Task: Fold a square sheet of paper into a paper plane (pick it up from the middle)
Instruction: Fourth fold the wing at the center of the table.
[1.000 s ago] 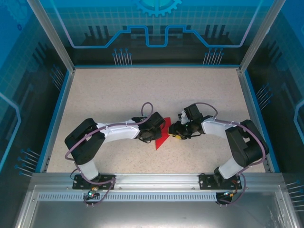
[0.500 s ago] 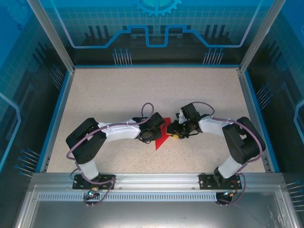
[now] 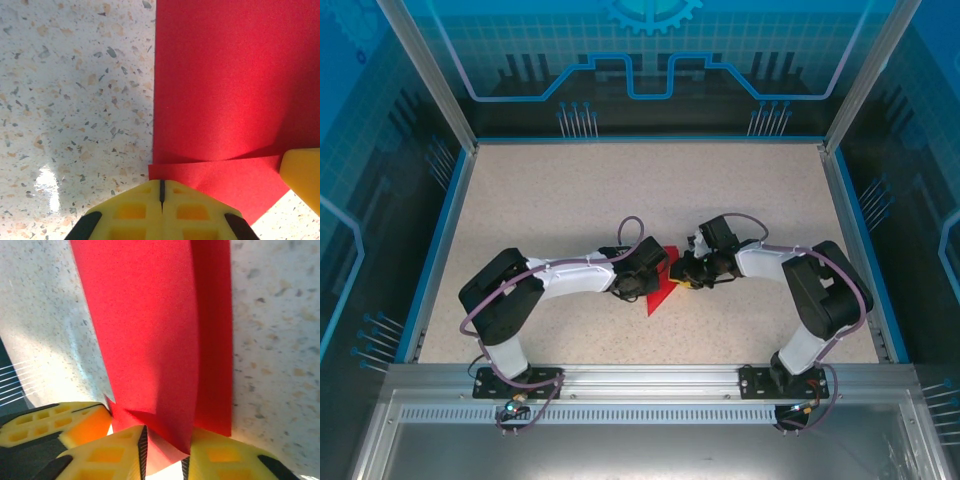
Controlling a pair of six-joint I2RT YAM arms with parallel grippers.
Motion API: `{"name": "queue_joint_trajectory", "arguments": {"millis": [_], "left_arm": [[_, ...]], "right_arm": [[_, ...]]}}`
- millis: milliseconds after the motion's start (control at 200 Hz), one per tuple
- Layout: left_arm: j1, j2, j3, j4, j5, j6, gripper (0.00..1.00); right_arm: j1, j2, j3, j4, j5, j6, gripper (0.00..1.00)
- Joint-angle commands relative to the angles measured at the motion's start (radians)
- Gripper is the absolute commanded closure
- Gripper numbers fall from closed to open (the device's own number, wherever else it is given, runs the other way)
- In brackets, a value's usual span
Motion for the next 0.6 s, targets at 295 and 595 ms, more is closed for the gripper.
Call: {"name": "queue_joint_trajectory", "arguments": {"millis": [295, 595], "left_arm": [[0.015, -0.009, 0.019, -0.050, -0.035, 0.034, 0.97], [0.019, -0.009, 0.020, -0.058, -0.033, 0.039, 0.97]], "right_arm": [[0.014, 0.072, 0.012, 0.050, -0.104, -0.065, 0.76], [0.007, -0.001, -0.048, 0.124, -0.099, -0.036, 0.59]]}}
